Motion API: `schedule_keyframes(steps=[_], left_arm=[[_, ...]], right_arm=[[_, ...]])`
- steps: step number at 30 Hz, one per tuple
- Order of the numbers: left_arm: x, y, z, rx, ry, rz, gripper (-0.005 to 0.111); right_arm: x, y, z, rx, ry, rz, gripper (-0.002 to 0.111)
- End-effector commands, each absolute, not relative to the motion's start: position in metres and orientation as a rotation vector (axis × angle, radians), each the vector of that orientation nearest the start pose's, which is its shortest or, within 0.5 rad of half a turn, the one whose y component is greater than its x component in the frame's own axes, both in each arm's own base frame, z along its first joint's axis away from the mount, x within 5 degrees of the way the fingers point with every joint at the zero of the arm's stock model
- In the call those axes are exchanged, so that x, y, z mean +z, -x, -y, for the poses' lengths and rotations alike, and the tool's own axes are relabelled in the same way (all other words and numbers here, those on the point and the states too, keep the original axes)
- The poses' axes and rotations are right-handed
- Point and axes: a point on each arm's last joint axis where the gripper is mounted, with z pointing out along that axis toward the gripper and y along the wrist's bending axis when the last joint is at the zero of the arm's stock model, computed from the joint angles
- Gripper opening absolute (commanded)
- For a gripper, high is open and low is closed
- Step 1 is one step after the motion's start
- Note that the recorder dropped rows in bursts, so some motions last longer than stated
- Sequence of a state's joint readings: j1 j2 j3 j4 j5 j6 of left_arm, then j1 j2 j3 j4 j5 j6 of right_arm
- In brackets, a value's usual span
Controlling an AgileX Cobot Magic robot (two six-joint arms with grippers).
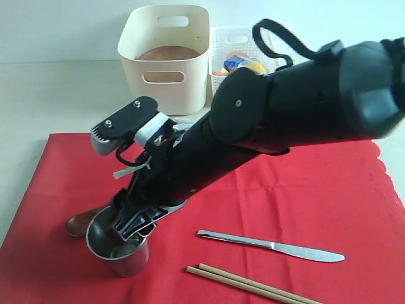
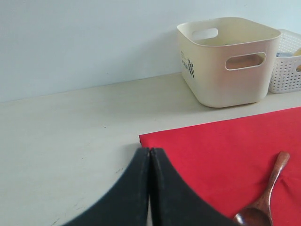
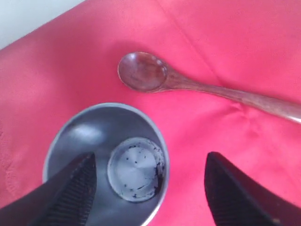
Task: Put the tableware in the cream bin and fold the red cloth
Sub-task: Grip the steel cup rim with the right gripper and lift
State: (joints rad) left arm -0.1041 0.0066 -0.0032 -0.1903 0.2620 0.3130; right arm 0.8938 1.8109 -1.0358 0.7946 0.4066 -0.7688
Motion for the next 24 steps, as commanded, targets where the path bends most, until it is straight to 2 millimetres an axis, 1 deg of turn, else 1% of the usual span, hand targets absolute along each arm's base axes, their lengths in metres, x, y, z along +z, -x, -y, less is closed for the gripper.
schedule_keyframes(steps=[1,4,6,11,15,16,17,19,21,24], left_arm=[[0.190,-0.054,0.010,-0.024,-0.237,-1.723,0.002],[0.190,-0.054,0.010,-0.024,-0.237,-1.723,0.002],[0.190,-0.054,0.010,-0.024,-0.237,-1.723,0.002],[0.190,-0.054,0.010,-0.024,-0.237,-1.723,0.002],[0.190,-0.054,0.010,-0.024,-0.237,-1.723,0.002],[0.190,-0.054,0.010,-0.024,-0.237,-1.723,0.002],[0.190,-0.054,0.010,-0.024,-0.237,-1.723,0.002],[0.190,-0.054,0.010,-0.024,-0.237,-1.723,0.002],[0.190,-0.054,0.010,-0.024,-0.237,-1.723,0.002],[0.190,-0.054,0.010,-0.024,-0.237,-1.723,0.002]], right_arm=[[0.160,-0.212,-0.305,0.630,1.370,-2.304,0.064],[0.155,-0.213,-0.305,0.619,1.374,-2.311,0.061],[0.153,-0.213,-0.305,0.617,1.379,-2.317,0.056],[0.152,-0.213,-0.306,0.615,1.378,-2.318,0.026],[0.155,-0.213,-0.306,0.620,1.366,-2.312,0.007],[0.158,-0.213,-0.305,0.625,1.351,-2.312,0.002],[0.162,-0.214,-0.305,0.630,1.323,-2.312,0.000],[0.172,-0.214,-0.305,0.636,1.296,-2.289,0.000],[0.186,-0.217,-0.303,0.637,1.263,-2.244,0.000],[0.213,-0.225,-0.302,0.643,1.213,-2.163,0.000]])
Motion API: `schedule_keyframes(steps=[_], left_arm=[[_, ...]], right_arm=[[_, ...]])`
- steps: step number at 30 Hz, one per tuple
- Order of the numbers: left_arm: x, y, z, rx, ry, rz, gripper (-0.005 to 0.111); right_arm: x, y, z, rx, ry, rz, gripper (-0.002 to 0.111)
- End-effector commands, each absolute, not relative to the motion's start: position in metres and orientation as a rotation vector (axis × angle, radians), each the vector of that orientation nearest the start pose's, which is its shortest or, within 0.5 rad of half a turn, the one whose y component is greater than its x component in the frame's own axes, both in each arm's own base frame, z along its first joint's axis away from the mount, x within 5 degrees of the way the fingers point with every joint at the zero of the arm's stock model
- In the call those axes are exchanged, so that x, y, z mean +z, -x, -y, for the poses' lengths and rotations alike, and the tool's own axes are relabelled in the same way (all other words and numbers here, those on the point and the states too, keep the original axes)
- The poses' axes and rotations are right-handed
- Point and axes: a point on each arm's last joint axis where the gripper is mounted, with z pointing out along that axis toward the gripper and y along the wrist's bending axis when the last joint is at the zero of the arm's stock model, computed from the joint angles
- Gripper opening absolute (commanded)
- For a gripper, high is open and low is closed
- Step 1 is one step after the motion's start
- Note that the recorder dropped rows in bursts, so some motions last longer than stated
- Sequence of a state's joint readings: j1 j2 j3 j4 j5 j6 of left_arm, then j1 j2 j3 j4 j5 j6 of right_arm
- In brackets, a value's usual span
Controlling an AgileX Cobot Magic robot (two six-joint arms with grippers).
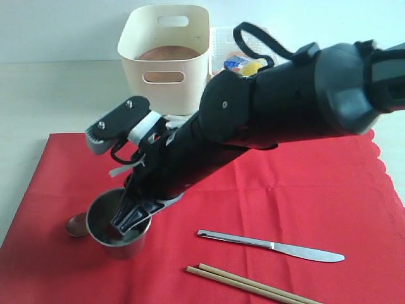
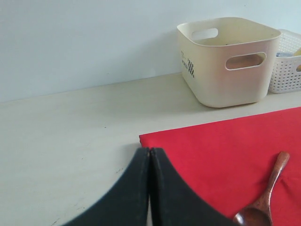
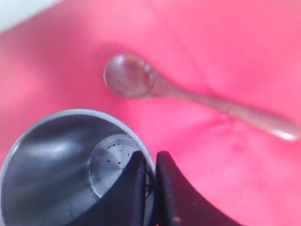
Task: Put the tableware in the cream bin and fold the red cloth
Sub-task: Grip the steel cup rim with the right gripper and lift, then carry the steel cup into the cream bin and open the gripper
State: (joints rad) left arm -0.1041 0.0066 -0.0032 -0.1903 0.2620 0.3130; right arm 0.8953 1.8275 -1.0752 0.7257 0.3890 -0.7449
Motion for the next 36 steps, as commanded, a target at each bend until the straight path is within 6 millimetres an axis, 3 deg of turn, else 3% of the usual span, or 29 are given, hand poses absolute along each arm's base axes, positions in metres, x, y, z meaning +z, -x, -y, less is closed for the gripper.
schedule_keyframes(steps=[1,6,15,19,26,36], left_arm=[[0.190,-0.054,0.010,-0.024,-0.237,-1.723,0.002],[0.190,-0.054,0.010,-0.024,-0.237,-1.723,0.002],[0.190,-0.054,0.010,-0.024,-0.237,-1.723,0.002],[0.190,-0.054,0.010,-0.024,-0.237,-1.723,0.002],[0.190,-0.054,0.010,-0.024,-0.237,-1.723,0.002],[0.190,-0.054,0.010,-0.024,-0.237,-1.723,0.002]], right_arm=[[0.224,-0.230,-0.300,0.646,1.180,-2.137,0.000],[0.274,-0.267,-0.281,0.611,0.997,-2.007,0.000],[0.323,-0.330,-0.241,0.451,0.661,-1.821,0.000],[0.320,-0.350,-0.239,0.390,0.571,-1.770,0.000],[0.293,-0.388,-0.251,0.278,0.458,-1.697,0.000],[0.251,-0.414,-0.267,0.248,0.464,-1.737,0.000]])
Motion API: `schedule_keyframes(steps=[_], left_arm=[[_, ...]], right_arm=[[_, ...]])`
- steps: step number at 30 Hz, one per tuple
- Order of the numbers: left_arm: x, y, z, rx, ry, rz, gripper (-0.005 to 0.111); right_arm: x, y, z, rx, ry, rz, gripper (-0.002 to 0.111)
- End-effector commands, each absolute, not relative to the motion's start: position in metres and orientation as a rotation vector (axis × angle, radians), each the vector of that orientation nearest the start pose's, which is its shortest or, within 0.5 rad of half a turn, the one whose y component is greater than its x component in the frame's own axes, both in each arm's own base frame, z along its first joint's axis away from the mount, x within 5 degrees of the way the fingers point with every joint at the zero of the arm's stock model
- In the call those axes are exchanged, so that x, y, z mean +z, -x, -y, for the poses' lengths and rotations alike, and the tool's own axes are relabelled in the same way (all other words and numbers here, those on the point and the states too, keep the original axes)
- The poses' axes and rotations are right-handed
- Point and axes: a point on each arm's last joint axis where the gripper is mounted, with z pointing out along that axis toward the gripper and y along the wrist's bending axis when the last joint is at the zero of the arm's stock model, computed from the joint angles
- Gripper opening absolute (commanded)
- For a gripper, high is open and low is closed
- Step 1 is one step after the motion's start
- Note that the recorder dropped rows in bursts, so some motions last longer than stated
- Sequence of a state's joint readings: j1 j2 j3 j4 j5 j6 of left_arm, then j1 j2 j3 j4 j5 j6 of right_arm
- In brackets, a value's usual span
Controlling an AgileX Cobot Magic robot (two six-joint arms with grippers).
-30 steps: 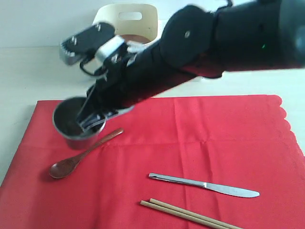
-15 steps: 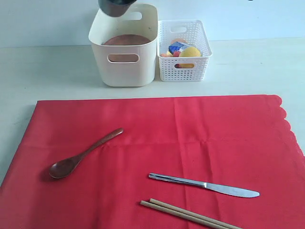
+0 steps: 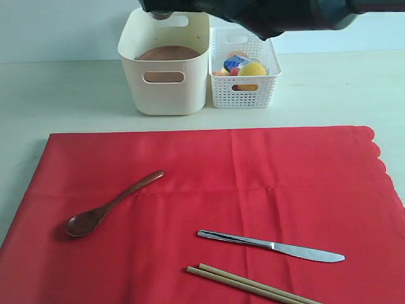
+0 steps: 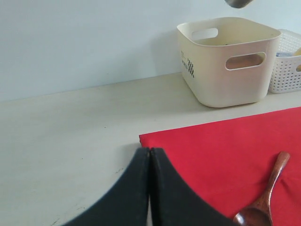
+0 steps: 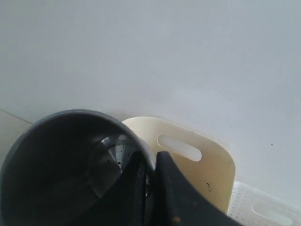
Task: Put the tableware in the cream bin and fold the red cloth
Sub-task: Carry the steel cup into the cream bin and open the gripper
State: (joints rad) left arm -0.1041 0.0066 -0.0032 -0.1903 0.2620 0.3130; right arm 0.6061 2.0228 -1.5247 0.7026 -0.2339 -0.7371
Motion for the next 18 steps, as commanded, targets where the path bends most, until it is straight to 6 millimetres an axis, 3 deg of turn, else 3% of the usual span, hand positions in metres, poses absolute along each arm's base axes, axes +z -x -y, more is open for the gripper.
schedule_keyframes(steps=[1,7,11,18], left_arm=[[0.190,-0.054,0.010,-0.024,-0.237,-1.723,0.002],[0.190,-0.054,0.010,-0.024,-0.237,-1.723,0.002],[0.190,-0.054,0.010,-0.024,-0.237,-1.723,0.002],[0.190,-0.054,0.010,-0.024,-0.237,-1.723,0.002]], right_arm=[[0.247,-0.416,-0.268,0.244,0.463,-1.741,0.000],[0.231,-0.419,-0.269,0.233,0.469,-1.767,0.004],[0.228,-0.420,-0.269,0.229,0.466,-1.770,0.019],[0.228,-0.420,-0.269,0.229,0.464,-1.771,0.056]])
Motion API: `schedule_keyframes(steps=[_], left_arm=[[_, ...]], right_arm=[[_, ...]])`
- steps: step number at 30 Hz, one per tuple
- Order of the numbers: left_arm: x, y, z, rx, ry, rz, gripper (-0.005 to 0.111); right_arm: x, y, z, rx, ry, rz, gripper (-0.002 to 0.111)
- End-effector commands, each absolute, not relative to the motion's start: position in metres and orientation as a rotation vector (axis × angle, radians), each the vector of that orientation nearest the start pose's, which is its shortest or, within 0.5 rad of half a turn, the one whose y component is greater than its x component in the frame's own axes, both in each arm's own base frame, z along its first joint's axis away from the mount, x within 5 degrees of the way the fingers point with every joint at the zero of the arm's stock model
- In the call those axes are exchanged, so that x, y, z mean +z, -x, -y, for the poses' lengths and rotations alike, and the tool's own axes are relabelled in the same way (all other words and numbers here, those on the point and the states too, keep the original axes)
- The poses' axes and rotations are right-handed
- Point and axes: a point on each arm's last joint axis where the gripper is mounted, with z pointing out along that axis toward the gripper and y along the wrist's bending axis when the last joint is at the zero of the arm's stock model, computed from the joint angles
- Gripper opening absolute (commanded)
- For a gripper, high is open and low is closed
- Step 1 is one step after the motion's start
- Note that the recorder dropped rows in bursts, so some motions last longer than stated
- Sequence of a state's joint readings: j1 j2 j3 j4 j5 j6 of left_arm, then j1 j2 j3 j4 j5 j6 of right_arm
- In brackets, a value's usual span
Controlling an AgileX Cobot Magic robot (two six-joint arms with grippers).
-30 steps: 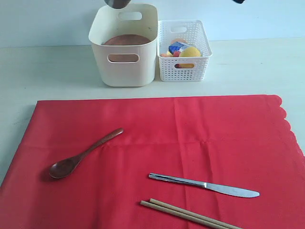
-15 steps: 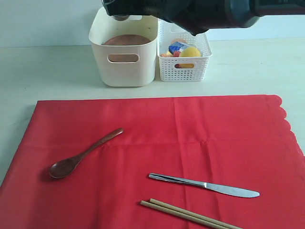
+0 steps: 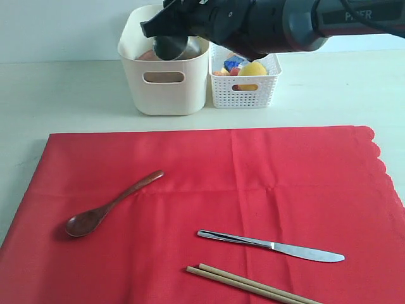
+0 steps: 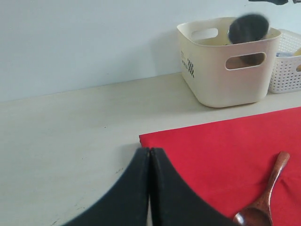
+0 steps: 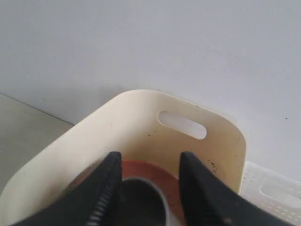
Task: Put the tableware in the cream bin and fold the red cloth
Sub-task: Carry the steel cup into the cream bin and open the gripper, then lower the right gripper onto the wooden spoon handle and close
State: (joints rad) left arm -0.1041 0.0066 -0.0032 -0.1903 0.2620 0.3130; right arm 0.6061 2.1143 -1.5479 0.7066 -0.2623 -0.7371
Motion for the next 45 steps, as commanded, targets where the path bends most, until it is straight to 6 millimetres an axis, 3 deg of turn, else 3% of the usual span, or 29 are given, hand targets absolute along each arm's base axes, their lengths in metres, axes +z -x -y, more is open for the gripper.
schedule_keyframes(steps=[1,5,16,22,29,37,45], left_arm=[[0.190,-0.054,0.010,-0.024,-0.237,-1.723,0.002],[0.190,-0.054,0.010,-0.024,-0.237,-1.723,0.002],[0.190,-0.054,0.010,-0.024,-0.237,-1.723,0.002],[0.190,-0.054,0.010,-0.024,-0.237,-1.723,0.002],[0.190,-0.054,0.010,-0.024,-0.237,-1.723,0.002],[0.190,-0.054,0.010,-0.024,-0.237,-1.723,0.002],[0.190,-0.054,0.010,-0.024,-0.237,-1.723,0.002]], right_arm=[[0.228,-0.420,-0.269,0.229,0.464,-1.771,0.060],[0.232,-0.418,-0.270,0.244,0.475,-1.777,0.070],[0.294,-0.383,-0.268,0.419,0.646,-1.824,0.070],[0.310,-0.360,-0.268,0.516,0.799,-1.888,0.070],[0.281,-0.330,-0.279,0.601,1.319,-1.964,0.070],[0.239,-0.294,-0.314,0.696,1.759,-1.888,0.064],[0.193,-0.262,-0.351,0.551,2.072,-1.759,0.062]])
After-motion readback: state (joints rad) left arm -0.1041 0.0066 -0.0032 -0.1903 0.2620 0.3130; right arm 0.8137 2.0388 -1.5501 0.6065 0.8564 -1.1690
